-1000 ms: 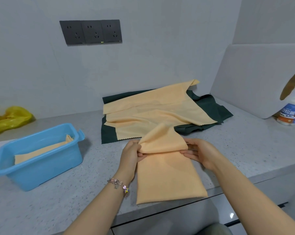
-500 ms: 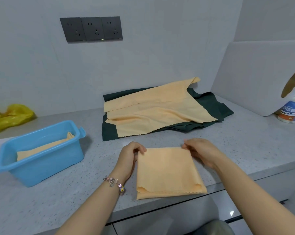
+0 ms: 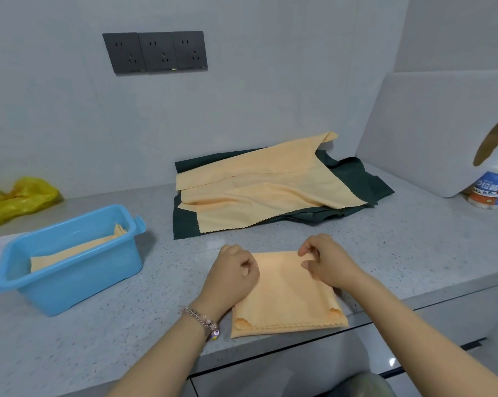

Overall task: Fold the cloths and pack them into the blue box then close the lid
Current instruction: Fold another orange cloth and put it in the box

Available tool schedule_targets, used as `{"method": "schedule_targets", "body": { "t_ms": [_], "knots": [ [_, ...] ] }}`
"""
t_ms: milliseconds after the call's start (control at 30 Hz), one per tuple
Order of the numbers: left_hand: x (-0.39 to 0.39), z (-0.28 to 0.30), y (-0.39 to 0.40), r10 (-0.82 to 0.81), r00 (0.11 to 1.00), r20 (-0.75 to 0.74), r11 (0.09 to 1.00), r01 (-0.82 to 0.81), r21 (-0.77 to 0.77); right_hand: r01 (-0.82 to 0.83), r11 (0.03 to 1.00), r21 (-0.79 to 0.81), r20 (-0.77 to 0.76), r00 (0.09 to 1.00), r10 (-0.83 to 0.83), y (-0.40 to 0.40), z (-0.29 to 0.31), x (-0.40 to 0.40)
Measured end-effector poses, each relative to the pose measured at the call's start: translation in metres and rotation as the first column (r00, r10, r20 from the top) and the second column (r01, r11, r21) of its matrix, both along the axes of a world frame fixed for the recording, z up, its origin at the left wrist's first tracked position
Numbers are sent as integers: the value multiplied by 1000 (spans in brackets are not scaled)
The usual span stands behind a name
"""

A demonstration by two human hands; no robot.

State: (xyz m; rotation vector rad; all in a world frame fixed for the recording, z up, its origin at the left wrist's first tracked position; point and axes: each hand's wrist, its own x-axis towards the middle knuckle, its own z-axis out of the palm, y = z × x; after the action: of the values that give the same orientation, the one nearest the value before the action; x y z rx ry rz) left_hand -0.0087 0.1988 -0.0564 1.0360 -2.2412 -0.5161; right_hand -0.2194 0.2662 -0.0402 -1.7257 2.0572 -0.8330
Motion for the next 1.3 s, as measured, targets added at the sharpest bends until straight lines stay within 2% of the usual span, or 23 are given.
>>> {"method": "schedule_targets", "body": {
  "t_ms": [67, 100, 167, 200, 267, 333, 400, 500, 733, 867, 967, 1033, 1100, 1167, 1300],
  "knots": [
    [4, 2, 0, 18, 984, 179, 991, 7, -135, -16, 1000, 17, -135, 991, 18, 2, 1, 3],
    [5, 4, 1, 47, 967, 251, 981, 3, -195, -4, 1000, 22, -277, 961, 10, 3, 3, 4],
    [7, 14, 2, 77, 935, 346, 958, 27, -284, 17, 1000, -11, -550, 835, -20, 5, 9, 7],
    [6, 20, 4, 65, 922, 381, 952, 56, -300, 4, 1000, -20, -613, 790, -16, 7, 14, 10],
    [2, 28, 11, -6, 888, 460, 961, 132, -243, -56, 998, 9, -644, 764, 49, 8, 19, 21],
    [-2, 28, 20, -87, 827, 555, 980, 170, -100, -85, 992, 95, -651, 749, 127, 14, 16, 34],
    [-3, 22, 29, -129, 750, 648, 990, 139, 36, -33, 971, 238, -622, 763, 179, 22, 6, 41],
    [-1, 8, 33, -156, 719, 678, 988, 111, 110, 6, 940, 340, -561, 804, 198, 32, -8, 39],
    [-5, 0, 3, -104, 760, 641, 994, 67, 82, -70, 976, 207, -473, 866, 163, 2, -19, 26],
    [-5, -2, -9, -68, 798, 599, 998, 44, 54, -64, 994, 88, -515, 851, 100, -12, -19, 25],
    [-3, -1, -8, 3, 868, 496, 983, 89, -162, -191, 969, -155, -561, 825, 72, -7, -15, 28],
    [-3, 3, -3, -19, 898, 440, 950, 153, -272, -276, 938, -208, -511, 849, 137, 0, -14, 29],
    [0, 5, 2, -56, 913, 404, 956, 165, -241, -272, 941, -201, -412, 895, 171, 8, -13, 26],
    [5, 6, 5, -88, 920, 382, 979, 150, -137, -280, 935, -216, -342, 919, 196, 14, -14, 19],
    [17, 11, 6, -224, 845, 485, 972, 227, 52, -341, 929, -142, -277, 915, 294, 28, -14, 6]
  ]
}}
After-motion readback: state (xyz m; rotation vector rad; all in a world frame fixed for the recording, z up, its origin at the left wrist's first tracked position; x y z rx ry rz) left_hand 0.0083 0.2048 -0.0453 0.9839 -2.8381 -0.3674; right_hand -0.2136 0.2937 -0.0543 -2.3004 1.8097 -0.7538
